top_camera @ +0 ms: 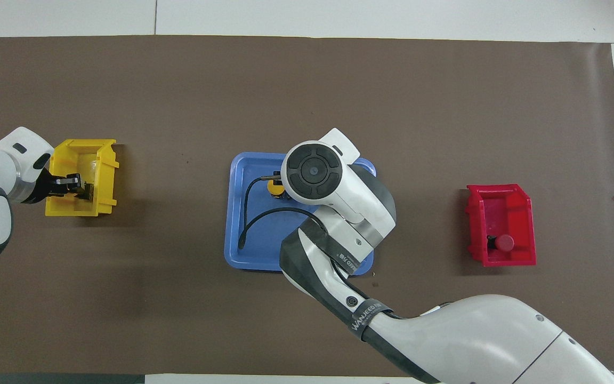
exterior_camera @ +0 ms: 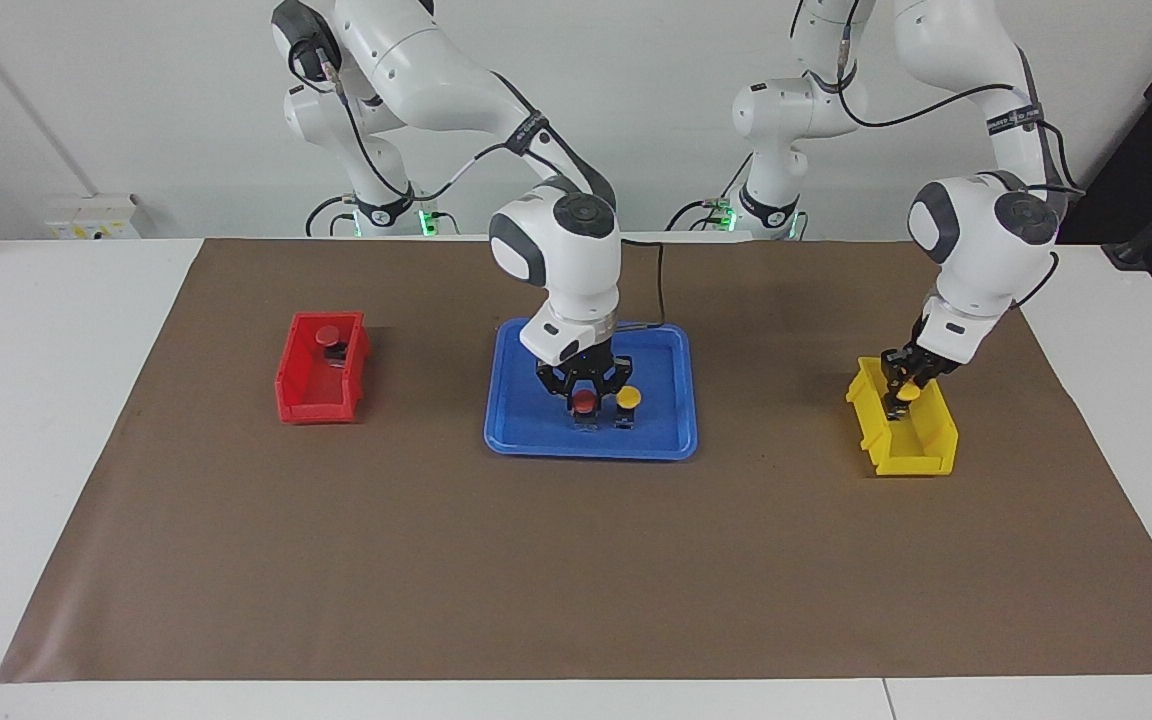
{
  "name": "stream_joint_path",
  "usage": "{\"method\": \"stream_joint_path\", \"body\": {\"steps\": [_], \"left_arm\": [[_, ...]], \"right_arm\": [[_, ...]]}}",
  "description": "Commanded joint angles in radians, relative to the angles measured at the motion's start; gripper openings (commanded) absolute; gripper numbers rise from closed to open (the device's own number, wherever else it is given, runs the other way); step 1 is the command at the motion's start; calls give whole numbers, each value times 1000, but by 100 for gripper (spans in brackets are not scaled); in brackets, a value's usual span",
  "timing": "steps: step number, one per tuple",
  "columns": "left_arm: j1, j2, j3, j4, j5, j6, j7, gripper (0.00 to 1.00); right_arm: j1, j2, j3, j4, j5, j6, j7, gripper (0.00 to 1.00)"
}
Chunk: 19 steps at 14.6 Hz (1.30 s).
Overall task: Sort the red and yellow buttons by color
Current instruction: 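Release the yellow button in the bin while the right gripper carries red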
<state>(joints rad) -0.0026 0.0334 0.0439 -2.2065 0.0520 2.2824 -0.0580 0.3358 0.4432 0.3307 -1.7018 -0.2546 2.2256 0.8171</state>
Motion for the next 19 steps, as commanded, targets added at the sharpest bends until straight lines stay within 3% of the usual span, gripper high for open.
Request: {"method": "stream_joint_path", "body": {"steps": [1,4,7,11,15,19], "left_arm": [[21,-7,-15,-16,11,29,4,45],[20,-7,-15,-15,8,26,3,48],[9,-6,-15,-13,-6,23,-3,49],[-34,22,-16,80,-6,-68,-25,77],[-51,19,-15,241,-6,-269,-16,100],[-53,-7,-22,456,-4,-560,45,100]], "right_arm": [[-23,-23,4,17,-18,-44,-19,13],[-137,-171,5,-43,4,-179,-233,13],[-260,-358,5,-182,138,-228,-456,14],[-438,-523,2,-295,222,-309,-746,14],[-638,-595,-4,-422,284,-272,-1010,14],[-719,-621,-6,-536,301,-184,-1099,14]]}}
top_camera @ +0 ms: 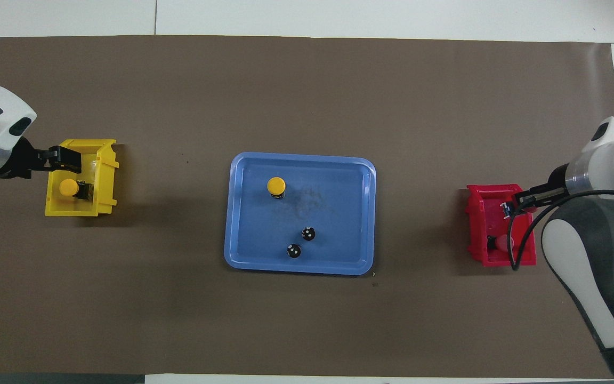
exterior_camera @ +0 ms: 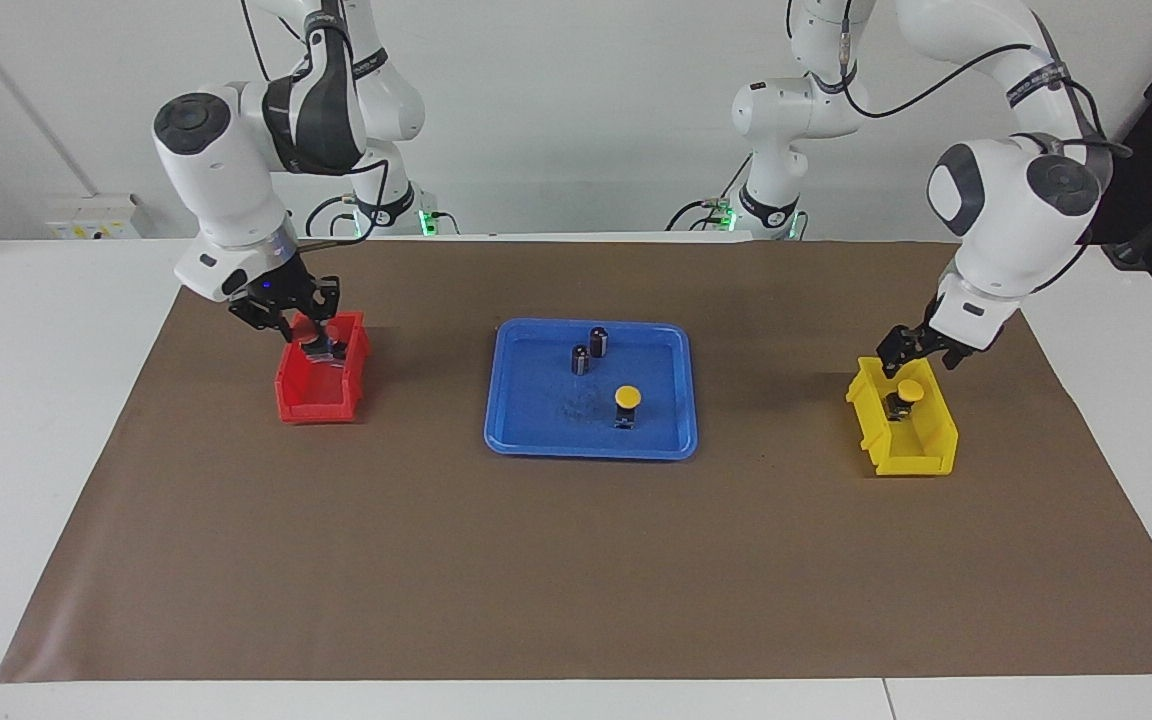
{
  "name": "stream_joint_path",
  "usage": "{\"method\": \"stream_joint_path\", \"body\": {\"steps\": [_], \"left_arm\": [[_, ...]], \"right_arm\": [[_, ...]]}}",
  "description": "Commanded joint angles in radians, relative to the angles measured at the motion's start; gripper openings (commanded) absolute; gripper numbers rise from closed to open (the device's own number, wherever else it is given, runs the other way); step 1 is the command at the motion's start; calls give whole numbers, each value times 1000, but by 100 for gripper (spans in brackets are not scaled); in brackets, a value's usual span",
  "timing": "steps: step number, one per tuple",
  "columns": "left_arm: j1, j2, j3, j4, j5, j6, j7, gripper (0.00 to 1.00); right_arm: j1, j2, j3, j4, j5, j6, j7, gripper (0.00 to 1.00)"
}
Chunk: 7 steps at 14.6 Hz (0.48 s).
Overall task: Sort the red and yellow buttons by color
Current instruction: 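Release the red button in the red bin while the left gripper grasps yellow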
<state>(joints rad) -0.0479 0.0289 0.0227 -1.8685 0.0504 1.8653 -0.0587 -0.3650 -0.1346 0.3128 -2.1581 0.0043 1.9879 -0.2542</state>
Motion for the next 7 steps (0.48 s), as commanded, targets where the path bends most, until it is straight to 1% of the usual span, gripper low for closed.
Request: {"method": "stream_joint_path", "body": {"steps": [1,3,4,5,7], "left_arm": [[-9,-9,-3,177,-4,-220,66,100],[-10,-10,-12,279,-6,-342,68,100],[-10,-10,-24,288,-6,-357,62,100],[-10,-20,-26,279,-6,-347,59,100],[-9,-56,-26,198,-39,-267,39,100]], "right_arm": [[-20,-43,11,-107,60,93,-28,14],[-17,-43,11,-158,62,167,-25,14],[-18,-42,11,-173,62,175,-23,14],[-19,-37,9,-196,63,208,-23,14],[-15,-33,11,-245,63,293,-17,14]]}}
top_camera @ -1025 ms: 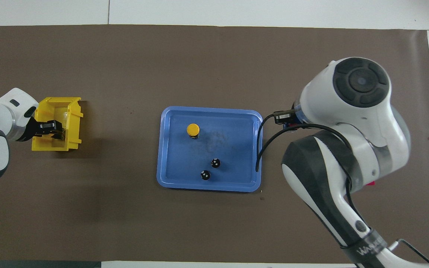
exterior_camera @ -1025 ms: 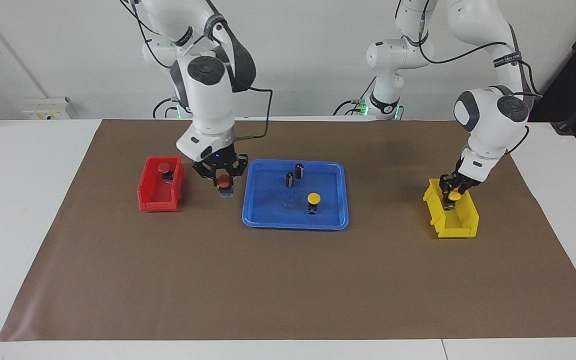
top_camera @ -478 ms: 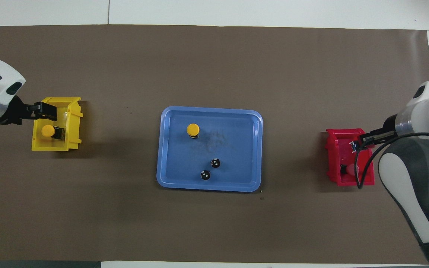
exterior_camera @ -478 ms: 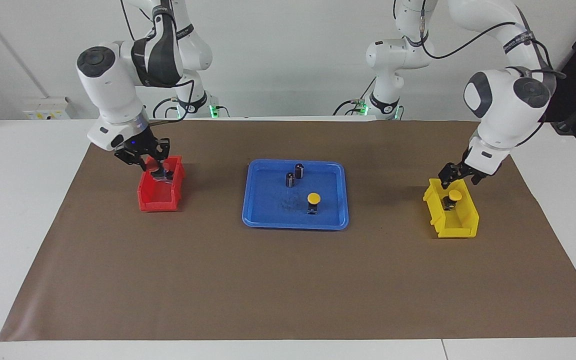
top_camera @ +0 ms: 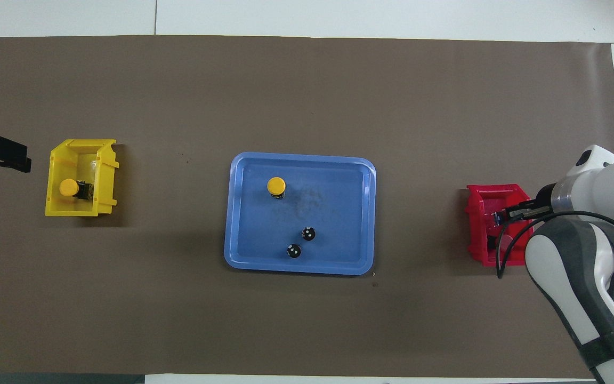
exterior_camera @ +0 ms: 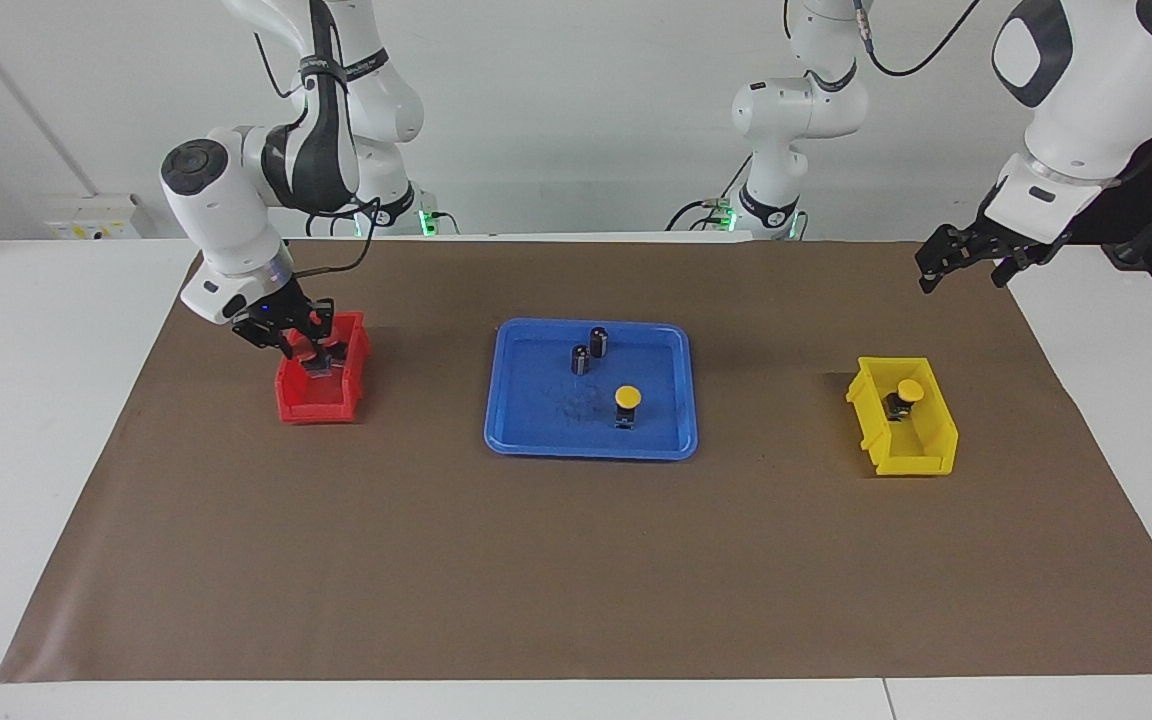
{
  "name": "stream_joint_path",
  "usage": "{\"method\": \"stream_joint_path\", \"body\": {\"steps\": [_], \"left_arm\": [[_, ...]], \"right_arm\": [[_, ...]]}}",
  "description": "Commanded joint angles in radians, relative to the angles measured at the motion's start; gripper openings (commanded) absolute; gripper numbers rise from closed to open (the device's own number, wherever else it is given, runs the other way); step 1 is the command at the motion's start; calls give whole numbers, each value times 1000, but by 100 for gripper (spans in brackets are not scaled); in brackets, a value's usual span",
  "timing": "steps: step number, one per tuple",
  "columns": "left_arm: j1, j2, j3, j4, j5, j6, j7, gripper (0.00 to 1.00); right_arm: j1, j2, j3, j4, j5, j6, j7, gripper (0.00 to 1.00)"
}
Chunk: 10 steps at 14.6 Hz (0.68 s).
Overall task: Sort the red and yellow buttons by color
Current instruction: 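Release the red button in the red bin while the left gripper grasps yellow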
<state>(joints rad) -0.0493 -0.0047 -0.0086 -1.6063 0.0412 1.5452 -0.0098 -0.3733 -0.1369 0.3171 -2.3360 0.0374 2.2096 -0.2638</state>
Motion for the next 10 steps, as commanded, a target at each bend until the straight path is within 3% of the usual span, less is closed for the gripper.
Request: {"method": "stream_joint_path", "body": {"steps": [1,2,5,7,10], "left_arm": [[-9,-41,5,-110,-65,112,-45,100],[-23,-46,-2,-154,-93,162,-106,100],[-238,-17,-11,-266,-98,361,-411,100],[-369,93,-10,-265,-93,450,-551,100],[-489,199,-8,-259,-87,578,-680,100]], "right_arm": [[0,-29,7,-92,30,112,9,15],[4,-21,7,-107,29,145,23,15],[5,-15,7,-117,30,185,28,19],[5,-15,7,-131,30,199,32,24],[5,-13,8,-120,29,191,29,55]]}}
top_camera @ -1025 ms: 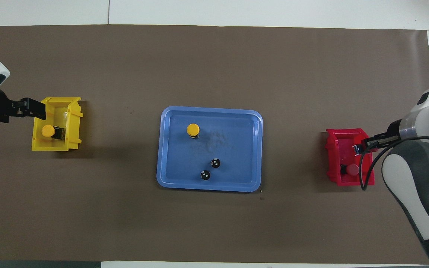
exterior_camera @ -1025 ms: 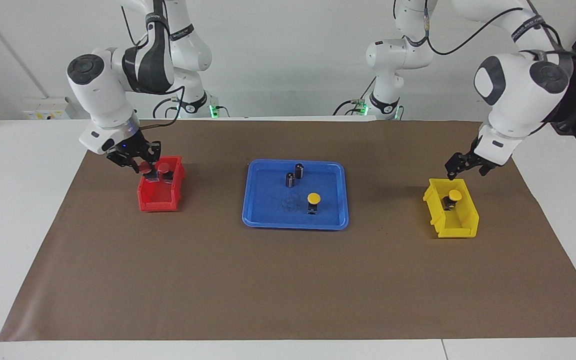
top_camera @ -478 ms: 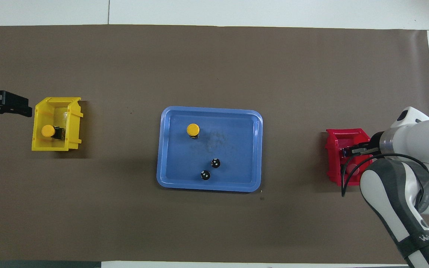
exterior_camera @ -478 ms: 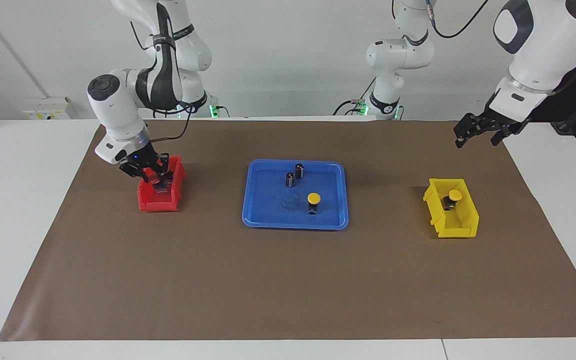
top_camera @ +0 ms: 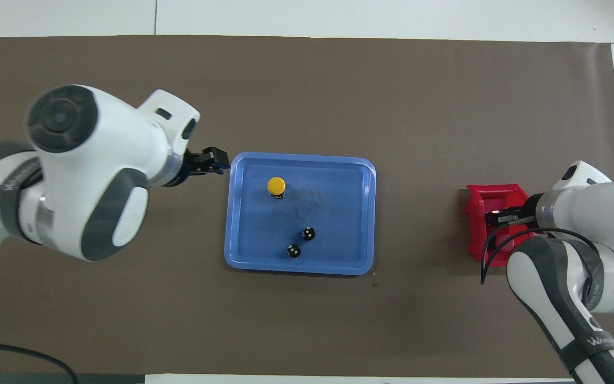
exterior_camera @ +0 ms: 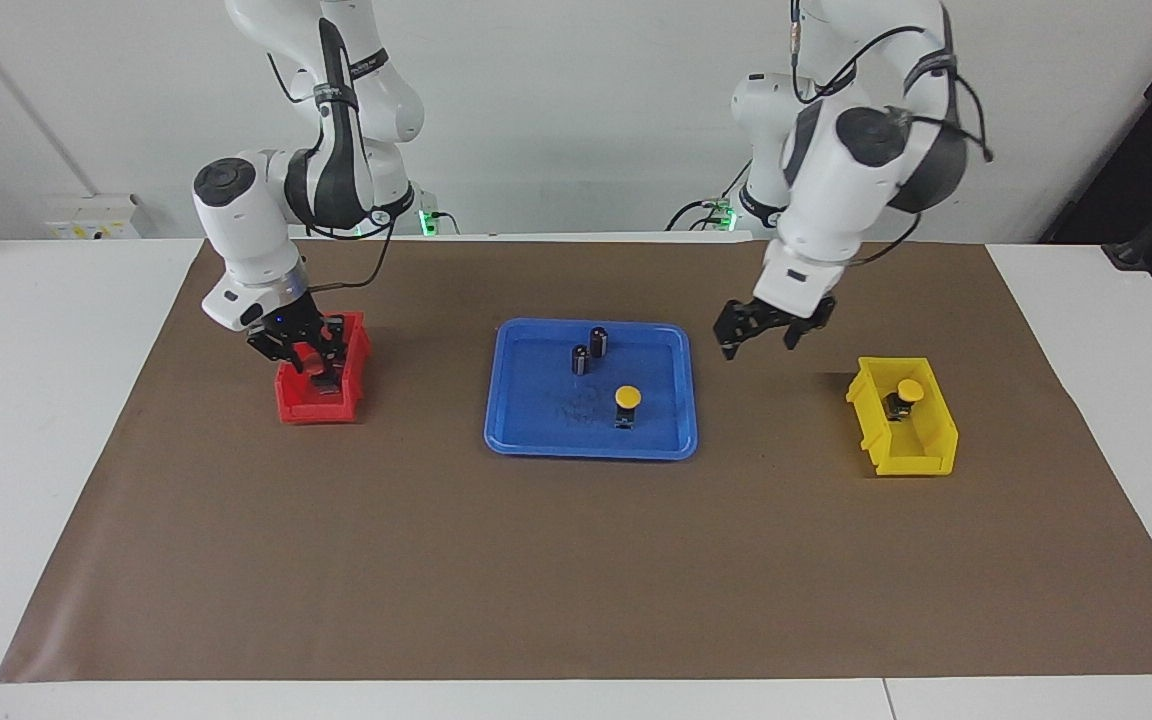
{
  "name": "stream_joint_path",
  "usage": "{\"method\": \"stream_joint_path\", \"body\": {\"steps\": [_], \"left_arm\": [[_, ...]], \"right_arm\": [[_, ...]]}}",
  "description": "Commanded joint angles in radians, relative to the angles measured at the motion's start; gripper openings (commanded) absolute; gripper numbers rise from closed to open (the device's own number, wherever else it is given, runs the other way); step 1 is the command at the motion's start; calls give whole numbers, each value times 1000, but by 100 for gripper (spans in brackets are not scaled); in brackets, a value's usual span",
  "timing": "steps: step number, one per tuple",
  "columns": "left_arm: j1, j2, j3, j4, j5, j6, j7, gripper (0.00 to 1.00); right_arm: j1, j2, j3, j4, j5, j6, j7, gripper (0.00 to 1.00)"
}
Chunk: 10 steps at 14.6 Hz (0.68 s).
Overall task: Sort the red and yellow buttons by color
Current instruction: 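Release the red button in the red bin while the left gripper grasps yellow, then lift the yellow button with the left gripper while the right gripper withdraws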
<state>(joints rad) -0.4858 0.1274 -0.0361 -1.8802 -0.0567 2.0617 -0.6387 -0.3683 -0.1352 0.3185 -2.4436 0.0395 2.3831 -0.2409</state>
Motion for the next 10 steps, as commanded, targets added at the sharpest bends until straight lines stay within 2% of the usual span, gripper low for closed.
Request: {"method": "stream_joint_path", "body": {"steps": [1,3,4,5,8,10], "left_arm": [[-75,92,19,30,11,76,-65,100],[-111,121,21,39,15,81,-88,100],[-134,139,21,41,32,84,-105,100],[-148,156,21,49,59,101,-152,100],[-177,190,19,59,101,135,-219,100],[-177,193,19,75,101,136,-219,100]], "right_arm": [[0,-9,7,3,26,7,8,72],[-1,11,7,99,26,-111,9,83],[-1,11,7,160,26,-187,9,94],[-1,2,5,219,26,-271,11,100],[-14,-9,4,435,25,-534,28,100],[-20,-3,2,553,25,-664,73,100]]}}
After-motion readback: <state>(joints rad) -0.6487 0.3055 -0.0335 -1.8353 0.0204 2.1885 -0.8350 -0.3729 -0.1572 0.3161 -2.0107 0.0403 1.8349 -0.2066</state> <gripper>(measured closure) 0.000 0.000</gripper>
